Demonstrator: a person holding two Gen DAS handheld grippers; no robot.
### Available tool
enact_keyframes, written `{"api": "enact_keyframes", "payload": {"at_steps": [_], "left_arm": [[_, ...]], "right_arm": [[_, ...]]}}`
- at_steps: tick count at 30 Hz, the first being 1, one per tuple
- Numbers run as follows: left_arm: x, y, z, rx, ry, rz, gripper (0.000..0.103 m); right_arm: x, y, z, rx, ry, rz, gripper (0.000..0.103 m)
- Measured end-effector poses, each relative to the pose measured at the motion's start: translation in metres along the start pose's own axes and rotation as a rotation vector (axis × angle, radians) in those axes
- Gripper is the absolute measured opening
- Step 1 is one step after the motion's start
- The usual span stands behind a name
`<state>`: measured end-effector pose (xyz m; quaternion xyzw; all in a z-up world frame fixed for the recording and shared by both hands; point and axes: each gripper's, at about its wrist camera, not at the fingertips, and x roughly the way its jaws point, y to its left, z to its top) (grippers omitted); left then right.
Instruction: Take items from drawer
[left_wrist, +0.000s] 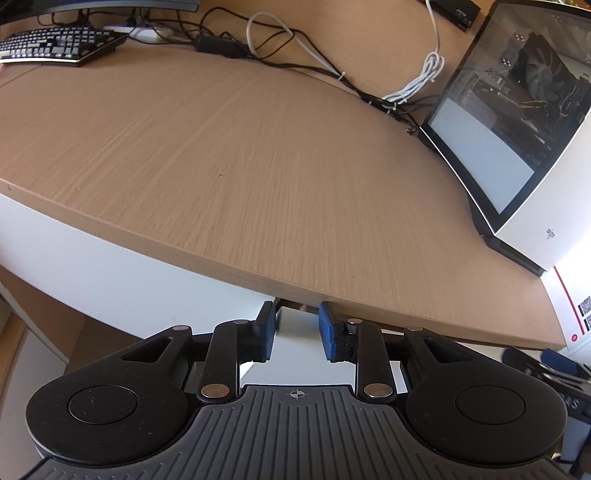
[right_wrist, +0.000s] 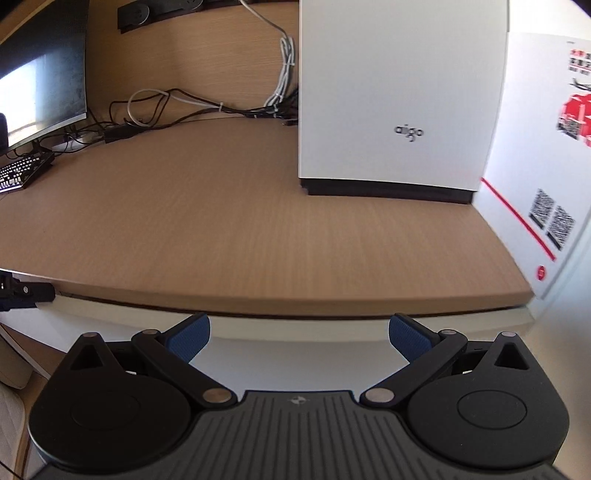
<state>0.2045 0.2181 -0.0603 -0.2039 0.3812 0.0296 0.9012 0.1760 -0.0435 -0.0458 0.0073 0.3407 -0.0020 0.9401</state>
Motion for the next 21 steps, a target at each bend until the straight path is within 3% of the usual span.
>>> {"api": "enact_keyframes", "payload": {"at_steps": [7,21], "left_arm": [[-0.001,-0.003,-0.002,0.011,-0.007,0.012,0.03],[-0.005,-0.004,-0.007,0.031,-0.014,0.01,0.031]], "right_arm": [[0.024,0.008,0.003,0.019,0.037,-0.016,0.103],[0.026,0.009,0.004,0.001,0.067,-0.02,0.103]]}}
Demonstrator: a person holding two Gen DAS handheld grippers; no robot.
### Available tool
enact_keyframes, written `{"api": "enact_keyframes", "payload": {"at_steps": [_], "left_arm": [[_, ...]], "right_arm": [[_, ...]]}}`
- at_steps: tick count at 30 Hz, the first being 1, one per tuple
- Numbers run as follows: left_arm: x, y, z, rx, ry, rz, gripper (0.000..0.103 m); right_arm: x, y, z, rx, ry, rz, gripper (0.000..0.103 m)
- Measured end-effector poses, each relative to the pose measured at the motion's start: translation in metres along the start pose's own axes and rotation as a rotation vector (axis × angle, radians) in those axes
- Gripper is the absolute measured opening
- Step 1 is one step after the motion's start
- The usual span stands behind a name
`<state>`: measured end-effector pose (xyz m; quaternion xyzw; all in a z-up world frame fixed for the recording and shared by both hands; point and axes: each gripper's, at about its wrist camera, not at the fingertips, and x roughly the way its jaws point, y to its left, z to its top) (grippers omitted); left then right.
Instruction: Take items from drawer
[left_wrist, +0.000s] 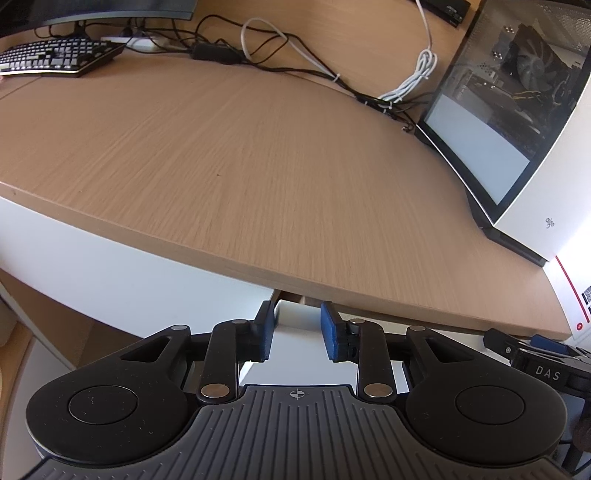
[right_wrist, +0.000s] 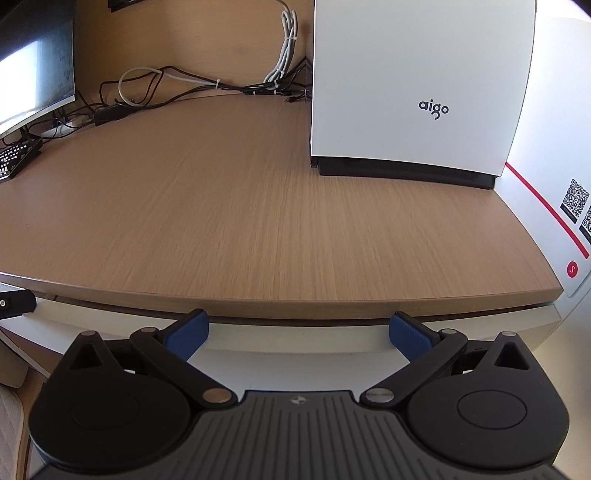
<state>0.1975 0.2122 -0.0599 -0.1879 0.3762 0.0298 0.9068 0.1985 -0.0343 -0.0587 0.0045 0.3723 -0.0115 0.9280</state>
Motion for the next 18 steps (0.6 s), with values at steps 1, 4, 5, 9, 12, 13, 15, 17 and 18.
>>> {"api": "enact_keyframes", "payload": {"at_steps": [1,4,5,9,12,13,15,17,18], "left_arm": [[0.0002,0.0,0.0003,0.001,0.002,-0.001,0.031],[0.0014,0.001,0.002,0.003,0.006,0.0,0.031],[0.0019,0.0005,0.0024,0.004,0.006,0.002,0.031],[0.0044,-0.0011,0.0047,0.007,0.003,0.012,0.03],[0.0048,-0.0014,0.0055,0.01,0.003,0.011,0.031],[0.0046,-0.0018,0.0051,0.02,0.003,0.009,0.031],[0.0037,-0.0022,0.0046,0.038,0.004,0.006,0.032],[0.0028,-0.001,0.004,0.037,0.008,0.0,0.032],[0.002,-0.0011,0.0033,0.037,0.009,-0.001,0.032]], "right_arm": [[0.0,-0.0003,-0.0007,-0.001,-0.003,0.001,0.103],[-0.0009,-0.0012,-0.002,-0.003,-0.006,0.003,0.103],[-0.001,-0.0011,-0.002,-0.004,-0.006,0.003,0.103],[-0.0015,-0.001,-0.0015,-0.009,-0.002,0.011,0.103],[-0.0015,-0.0013,-0.0011,-0.013,0.0,0.014,0.103],[-0.0015,-0.0015,-0.001,-0.013,0.001,0.015,0.103],[-0.0017,-0.0016,-0.0011,-0.012,0.002,0.015,0.103],[-0.0028,-0.0014,-0.0019,-0.011,0.003,0.015,0.103],[-0.0029,-0.0014,-0.0018,-0.011,0.004,0.015,0.103]]}}
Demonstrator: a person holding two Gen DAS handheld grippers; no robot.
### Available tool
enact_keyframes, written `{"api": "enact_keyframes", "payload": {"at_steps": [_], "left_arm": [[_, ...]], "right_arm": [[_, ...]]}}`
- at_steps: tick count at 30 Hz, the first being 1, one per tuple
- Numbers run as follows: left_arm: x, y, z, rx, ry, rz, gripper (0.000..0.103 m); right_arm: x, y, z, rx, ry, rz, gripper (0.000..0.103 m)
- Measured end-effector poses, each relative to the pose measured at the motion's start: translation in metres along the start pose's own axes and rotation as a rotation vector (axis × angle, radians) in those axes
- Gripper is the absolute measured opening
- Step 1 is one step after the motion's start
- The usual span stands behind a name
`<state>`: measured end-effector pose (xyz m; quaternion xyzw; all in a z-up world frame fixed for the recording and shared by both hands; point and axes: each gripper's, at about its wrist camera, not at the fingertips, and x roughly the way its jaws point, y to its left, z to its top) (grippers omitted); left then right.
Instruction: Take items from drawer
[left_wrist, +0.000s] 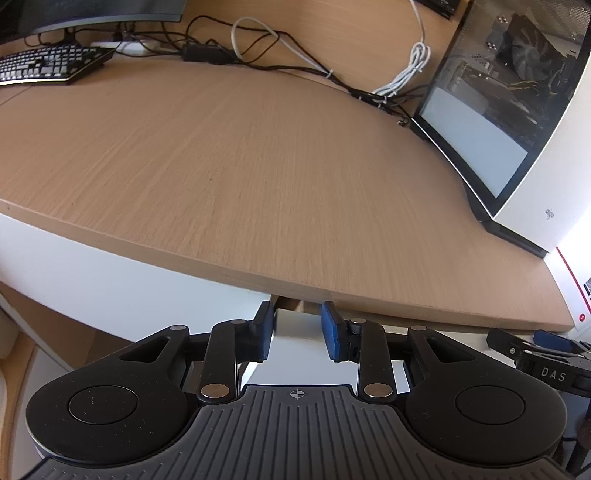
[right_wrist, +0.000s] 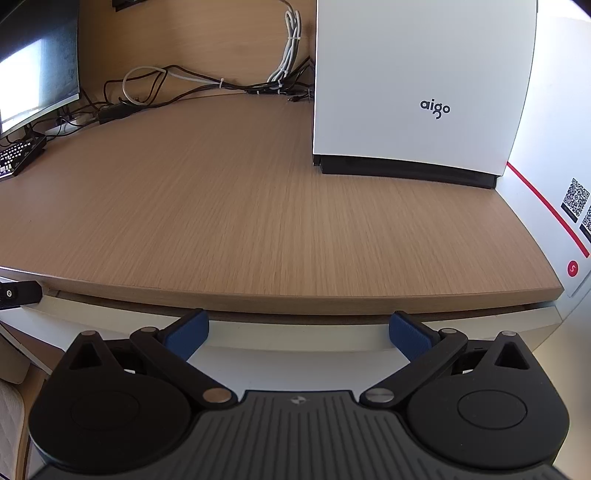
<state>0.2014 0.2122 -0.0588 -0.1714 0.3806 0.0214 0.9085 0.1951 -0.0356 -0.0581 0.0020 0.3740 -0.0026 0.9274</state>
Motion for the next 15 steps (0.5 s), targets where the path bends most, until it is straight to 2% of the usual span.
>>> {"api": "enact_keyframes", "payload": {"at_steps": [15], "left_arm": [[-0.0095,-0.0046,-0.0097,0.012,-0.001,0.007,0.032]], "right_arm": [[-0.0065,0.0005,-0.003,-0.006,0.03,0.009,0.103]]}}
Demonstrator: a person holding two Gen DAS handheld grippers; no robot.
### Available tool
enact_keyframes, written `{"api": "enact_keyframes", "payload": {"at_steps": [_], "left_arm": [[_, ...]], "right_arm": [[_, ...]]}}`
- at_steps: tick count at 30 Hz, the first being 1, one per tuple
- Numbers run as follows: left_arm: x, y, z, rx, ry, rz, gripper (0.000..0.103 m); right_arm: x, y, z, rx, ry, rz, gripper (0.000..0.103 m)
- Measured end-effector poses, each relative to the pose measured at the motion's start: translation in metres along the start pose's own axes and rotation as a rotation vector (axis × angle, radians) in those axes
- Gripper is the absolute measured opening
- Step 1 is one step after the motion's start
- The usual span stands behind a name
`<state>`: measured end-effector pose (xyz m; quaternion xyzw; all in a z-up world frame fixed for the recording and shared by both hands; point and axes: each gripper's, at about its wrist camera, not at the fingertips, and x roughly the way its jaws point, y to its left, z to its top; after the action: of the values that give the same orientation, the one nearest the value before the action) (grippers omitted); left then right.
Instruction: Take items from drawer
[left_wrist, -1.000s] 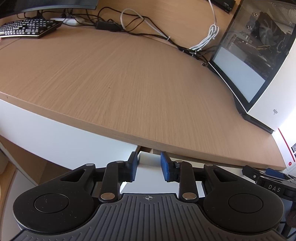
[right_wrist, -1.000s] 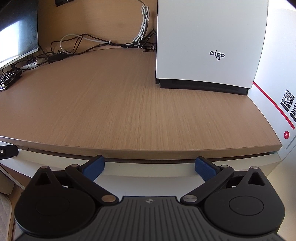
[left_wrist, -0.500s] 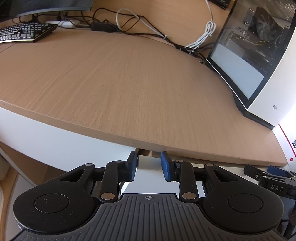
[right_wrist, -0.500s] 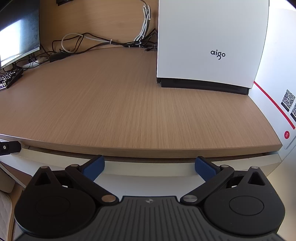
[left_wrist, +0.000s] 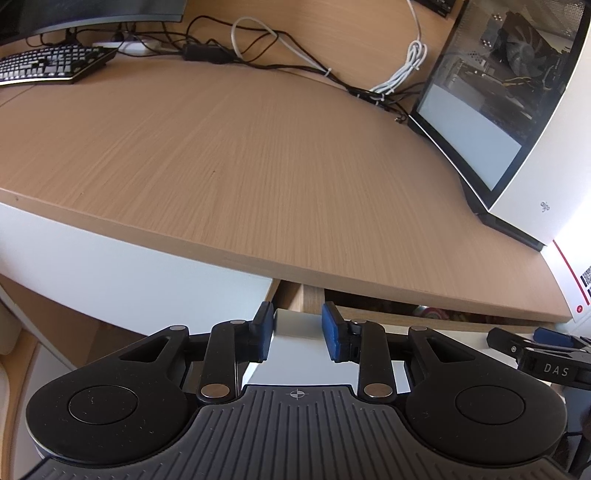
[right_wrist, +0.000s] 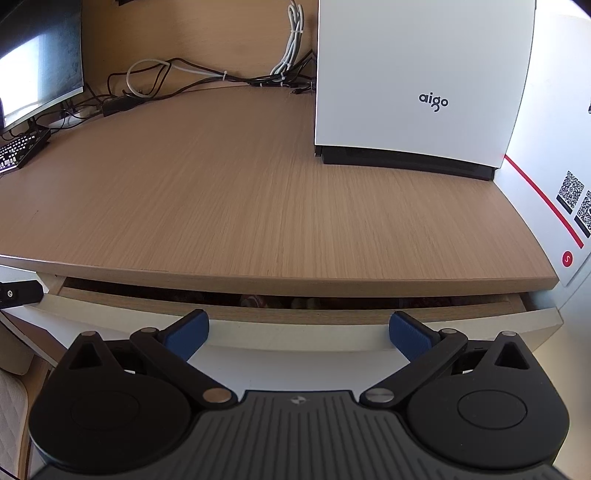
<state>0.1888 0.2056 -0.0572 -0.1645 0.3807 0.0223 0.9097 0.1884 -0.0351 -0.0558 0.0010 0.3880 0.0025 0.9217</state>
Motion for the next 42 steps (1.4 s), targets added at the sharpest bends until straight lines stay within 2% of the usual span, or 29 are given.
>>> {"api": "enact_keyframes", "payload": {"at_steps": [5,15,19,25,29,35,39,42], "left_arm": [[-0.002,-0.002,-0.002,0.025,-0.01,0.005,0.031],[-0.014,-0.018,0.007,0.075,-0.035,0.018,0.031],[-0.013,-0.036,0.009,0.108,0.015,-0.027,0.031],[0.003,-0.081,-0.003,0.249,0.076,-0.082,0.031],[0.012,-0.103,-0.013,0.32,0.099,-0.063,0.031],[0.021,-0.113,-0.017,0.353,0.151,-0.045,0.032],[0.021,-0.106,-0.019,0.31,0.206,-0.129,0.034],[0.019,-0.106,-0.021,0.318,0.252,-0.167,0.034]], "right_arm": [[-0.001,-0.005,0.002,0.025,-0.009,0.035,0.103],[0.012,-0.015,0.009,0.02,0.007,-0.052,0.103],[0.018,-0.022,0.012,0.018,0.037,-0.041,0.103],[0.016,-0.027,0.01,0.018,0.056,-0.016,0.103],[0.011,-0.029,0.004,0.018,0.059,-0.001,0.103],[0.0,-0.028,-0.008,0.017,0.06,0.012,0.103],[-0.003,-0.028,-0.011,0.016,0.061,0.012,0.103],[-0.01,-0.026,-0.017,0.015,0.068,0.011,0.103]]}}
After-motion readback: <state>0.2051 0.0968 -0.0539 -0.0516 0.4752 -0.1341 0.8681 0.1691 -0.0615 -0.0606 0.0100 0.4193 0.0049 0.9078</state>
